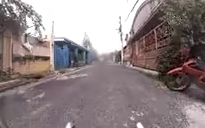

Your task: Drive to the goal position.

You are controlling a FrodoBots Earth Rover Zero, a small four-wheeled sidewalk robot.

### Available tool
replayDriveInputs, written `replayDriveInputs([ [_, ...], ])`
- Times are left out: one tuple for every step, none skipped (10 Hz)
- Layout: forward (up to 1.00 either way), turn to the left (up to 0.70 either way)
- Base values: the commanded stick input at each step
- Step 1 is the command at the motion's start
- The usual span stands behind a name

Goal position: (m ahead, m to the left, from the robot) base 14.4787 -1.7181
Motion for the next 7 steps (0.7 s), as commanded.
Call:
replayDriveInputs([
  [1.0, 0.0],
  [1.0, 0.0],
  [1.0, 0.0],
  [1.0, 0.0],
  [1.0, 0.0],
  [1.0, 0.0],
  [1.0, -0.01],
])
